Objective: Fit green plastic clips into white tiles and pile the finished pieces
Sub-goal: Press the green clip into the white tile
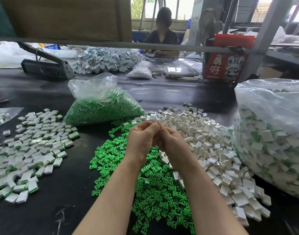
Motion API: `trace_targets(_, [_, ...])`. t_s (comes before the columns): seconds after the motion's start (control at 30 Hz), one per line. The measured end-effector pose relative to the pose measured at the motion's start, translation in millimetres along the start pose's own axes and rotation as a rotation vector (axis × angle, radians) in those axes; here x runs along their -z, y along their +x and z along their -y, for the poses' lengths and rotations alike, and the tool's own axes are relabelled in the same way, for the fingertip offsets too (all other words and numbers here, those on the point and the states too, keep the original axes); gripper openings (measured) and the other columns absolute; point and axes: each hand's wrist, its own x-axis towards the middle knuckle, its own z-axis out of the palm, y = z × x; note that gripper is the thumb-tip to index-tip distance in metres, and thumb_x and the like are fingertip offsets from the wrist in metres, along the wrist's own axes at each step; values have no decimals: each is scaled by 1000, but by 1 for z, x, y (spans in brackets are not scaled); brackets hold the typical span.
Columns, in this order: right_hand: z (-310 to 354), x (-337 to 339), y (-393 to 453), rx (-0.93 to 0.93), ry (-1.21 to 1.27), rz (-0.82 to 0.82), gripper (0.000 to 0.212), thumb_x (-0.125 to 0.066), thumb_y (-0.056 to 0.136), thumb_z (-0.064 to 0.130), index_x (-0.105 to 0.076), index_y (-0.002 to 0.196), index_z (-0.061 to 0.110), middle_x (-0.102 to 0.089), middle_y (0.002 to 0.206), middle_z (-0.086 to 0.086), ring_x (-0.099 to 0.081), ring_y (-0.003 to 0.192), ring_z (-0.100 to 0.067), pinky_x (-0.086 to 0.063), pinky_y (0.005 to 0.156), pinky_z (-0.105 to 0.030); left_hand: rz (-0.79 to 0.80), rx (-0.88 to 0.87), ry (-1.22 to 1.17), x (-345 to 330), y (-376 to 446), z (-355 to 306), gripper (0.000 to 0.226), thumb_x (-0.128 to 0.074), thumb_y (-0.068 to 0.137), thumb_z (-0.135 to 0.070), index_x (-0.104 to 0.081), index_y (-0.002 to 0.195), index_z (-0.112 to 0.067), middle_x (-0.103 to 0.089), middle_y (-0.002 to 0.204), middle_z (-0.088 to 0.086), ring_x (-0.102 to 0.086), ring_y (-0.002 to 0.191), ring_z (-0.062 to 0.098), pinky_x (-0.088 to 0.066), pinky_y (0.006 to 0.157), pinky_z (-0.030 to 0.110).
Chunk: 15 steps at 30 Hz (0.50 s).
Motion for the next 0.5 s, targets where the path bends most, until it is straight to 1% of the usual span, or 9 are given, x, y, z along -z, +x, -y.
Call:
trace_targets(0.17, [2,-2,-2,16,11,2,34,-47,101,27,-67,80,11,-58,55,10,-51,49,1,-40,47,-10,5,-2,-2,1,1,0,23,-60,91,-3,-65,69,-9,-59,51,-3,-54,45,8,-47,45,21])
trace_targets(0.27, [3,-3,-3,13,5,2,34,-46,103,26,-65,80,7,-57,54,11,-51,49,2,-41,48,-10,8,3,-9,1,0,0,27,-59,91,-1,-64,66,-10,-57,49,-3,-52,42,7,-45,42,20])
trace_targets(0.4, [4,-5,-4,7,-16,-11,37,-46,103,26,-63,76,8,-56,53,12,-50,48,2,-41,48,-10,12,4,-16,2,0,-1,28,-59,91,0,-63,65,-10,-56,47,-3,-50,39,8,-43,40,19])
trace_targets(0.5, [5,-6,-5,6,-30,-16,37,-45,103,26,-63,77,7,-57,53,12,-51,48,2,-41,48,-10,26,11,-28,2,-1,-2,29,-59,91,1,-63,64,-9,-56,47,-3,-51,38,8,-43,40,19])
